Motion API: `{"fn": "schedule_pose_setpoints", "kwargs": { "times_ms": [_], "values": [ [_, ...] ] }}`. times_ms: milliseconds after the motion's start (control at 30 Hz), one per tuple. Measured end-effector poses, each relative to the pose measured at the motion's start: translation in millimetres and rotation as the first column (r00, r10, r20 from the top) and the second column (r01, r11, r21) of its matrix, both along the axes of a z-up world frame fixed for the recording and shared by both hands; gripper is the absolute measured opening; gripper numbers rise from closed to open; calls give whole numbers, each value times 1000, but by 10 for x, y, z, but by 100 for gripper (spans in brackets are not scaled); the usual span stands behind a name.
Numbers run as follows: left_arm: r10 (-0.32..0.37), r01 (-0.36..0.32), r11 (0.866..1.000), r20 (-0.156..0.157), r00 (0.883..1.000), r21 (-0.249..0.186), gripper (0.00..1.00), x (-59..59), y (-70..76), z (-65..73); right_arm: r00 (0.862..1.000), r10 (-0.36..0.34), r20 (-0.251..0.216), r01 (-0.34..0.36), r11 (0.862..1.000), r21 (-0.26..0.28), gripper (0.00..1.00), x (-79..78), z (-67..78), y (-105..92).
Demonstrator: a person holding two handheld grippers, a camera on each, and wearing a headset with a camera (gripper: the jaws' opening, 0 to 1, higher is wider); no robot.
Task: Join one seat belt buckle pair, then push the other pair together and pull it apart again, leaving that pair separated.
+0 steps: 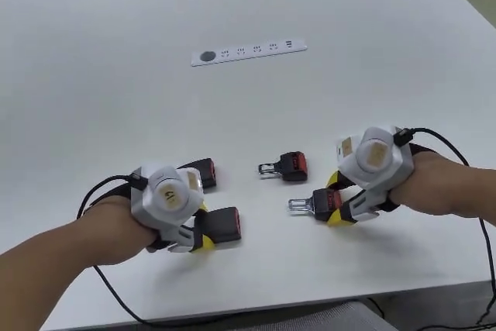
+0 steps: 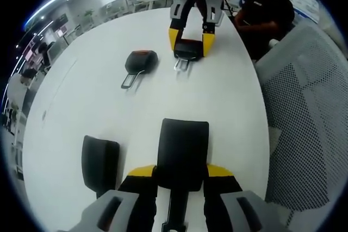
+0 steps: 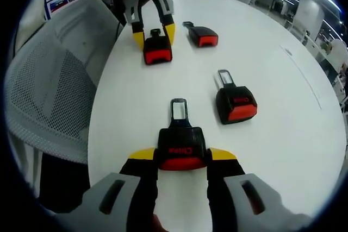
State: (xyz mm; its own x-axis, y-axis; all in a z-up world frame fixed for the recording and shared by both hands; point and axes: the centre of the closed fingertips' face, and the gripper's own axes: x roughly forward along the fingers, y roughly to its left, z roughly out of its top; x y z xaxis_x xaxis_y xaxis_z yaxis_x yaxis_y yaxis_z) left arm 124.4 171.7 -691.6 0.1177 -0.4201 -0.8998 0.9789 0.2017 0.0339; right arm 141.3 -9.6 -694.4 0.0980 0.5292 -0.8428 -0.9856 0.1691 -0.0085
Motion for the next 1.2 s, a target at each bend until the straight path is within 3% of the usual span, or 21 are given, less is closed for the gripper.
{"fn": "schedule_pose_setpoints", "kwargs": {
  "times_ms": [267,700,1033,1200],
  "values": [
    [-6,6,1000,3,1000,-3,33,-5,-10,3,998,51,29,-51,999,11,34,-93,29,291],
    [-8,8,1000,0,1000,0,33,12,18,-25,996,89,31,-91,994,63,34,-199,5,812],
    [-5,5,1000,3,1000,8,33,7,5,-18,998,64,24,-65,997,45,34,-194,-3,866],
    [-14,14,1000,2,1000,19,33,-3,-9,-10,994,97,54,-99,994,36,35,-194,14,904]
  ]
}}
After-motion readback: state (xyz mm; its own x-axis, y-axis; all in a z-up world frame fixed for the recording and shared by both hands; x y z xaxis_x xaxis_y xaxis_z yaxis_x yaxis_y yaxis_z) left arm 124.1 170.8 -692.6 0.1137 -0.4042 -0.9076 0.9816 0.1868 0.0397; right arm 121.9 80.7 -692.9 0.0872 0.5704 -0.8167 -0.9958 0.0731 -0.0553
